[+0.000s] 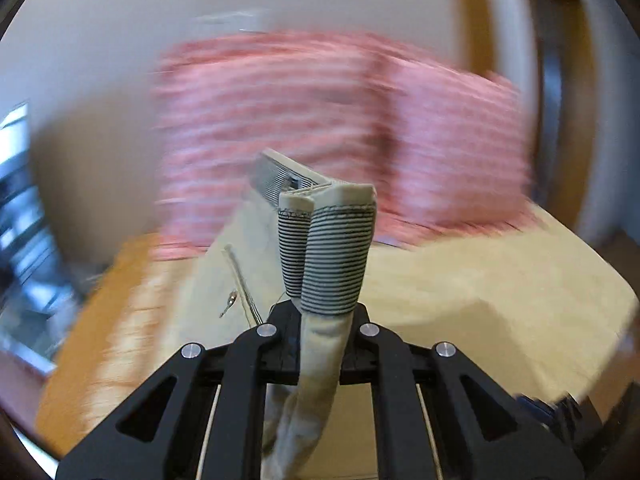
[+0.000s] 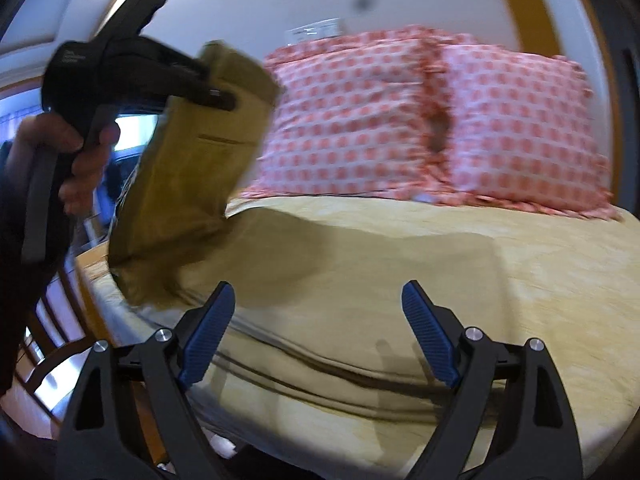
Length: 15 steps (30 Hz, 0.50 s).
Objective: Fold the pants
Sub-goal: 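Fold the waistband over toward the hems with the left gripper and release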
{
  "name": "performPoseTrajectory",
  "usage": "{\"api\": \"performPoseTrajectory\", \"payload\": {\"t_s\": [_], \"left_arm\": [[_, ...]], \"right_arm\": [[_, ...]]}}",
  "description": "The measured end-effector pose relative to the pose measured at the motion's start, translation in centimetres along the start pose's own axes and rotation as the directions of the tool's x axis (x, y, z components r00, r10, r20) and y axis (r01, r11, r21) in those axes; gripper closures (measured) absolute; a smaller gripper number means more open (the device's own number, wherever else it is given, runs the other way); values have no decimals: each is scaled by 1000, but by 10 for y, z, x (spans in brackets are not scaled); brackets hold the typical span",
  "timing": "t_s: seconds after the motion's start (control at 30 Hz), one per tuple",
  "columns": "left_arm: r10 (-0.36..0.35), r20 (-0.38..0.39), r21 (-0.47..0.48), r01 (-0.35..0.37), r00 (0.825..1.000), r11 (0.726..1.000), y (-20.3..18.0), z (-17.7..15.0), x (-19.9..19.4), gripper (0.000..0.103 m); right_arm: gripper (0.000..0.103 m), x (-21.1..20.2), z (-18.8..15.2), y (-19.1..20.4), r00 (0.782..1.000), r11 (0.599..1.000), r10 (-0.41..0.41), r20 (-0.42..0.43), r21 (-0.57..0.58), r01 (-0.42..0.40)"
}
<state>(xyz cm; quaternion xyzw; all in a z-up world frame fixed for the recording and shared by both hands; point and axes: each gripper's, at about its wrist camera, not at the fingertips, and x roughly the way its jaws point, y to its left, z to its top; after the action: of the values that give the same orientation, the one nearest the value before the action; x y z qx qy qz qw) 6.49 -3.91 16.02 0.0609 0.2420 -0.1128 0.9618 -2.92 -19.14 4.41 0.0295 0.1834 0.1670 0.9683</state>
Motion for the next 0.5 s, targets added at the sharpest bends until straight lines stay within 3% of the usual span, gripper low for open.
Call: {"api": "performPoseTrajectory", "payload": {"t_s": [0.07, 0.13, 0.2, 0.27, 0.43, 0.5], "left_arm": [[-110, -71, 79, 115, 991, 990, -57, -16, 25, 95], [-163, -163, 143, 187, 973, 972, -98, -43, 48, 95], [-157, -223, 239, 210, 962, 948, -131, -78, 63, 95], [-123, -208, 278, 180, 970, 944, -142, -91, 64, 94], [-174, -186, 190, 209, 967, 959, -127, -83, 55, 95], [-208, -171, 185, 239, 963, 953, -130, -81, 48, 95]], "right_arm": [[17, -10, -3, -15, 999, 998, -54, 0, 21, 54], [16, -22, -10, -33, 992, 991, -124, -4, 49, 124], [15, -30, -15, -49, 983, 980, -181, -14, 76, 182], [12, -26, -23, -62, 972, 972, -217, -88, 67, 223], [12, -32, -30, -79, 962, 960, -262, -78, 85, 268], [11, -39, -29, -83, 958, 954, -281, -63, 87, 285]]}}
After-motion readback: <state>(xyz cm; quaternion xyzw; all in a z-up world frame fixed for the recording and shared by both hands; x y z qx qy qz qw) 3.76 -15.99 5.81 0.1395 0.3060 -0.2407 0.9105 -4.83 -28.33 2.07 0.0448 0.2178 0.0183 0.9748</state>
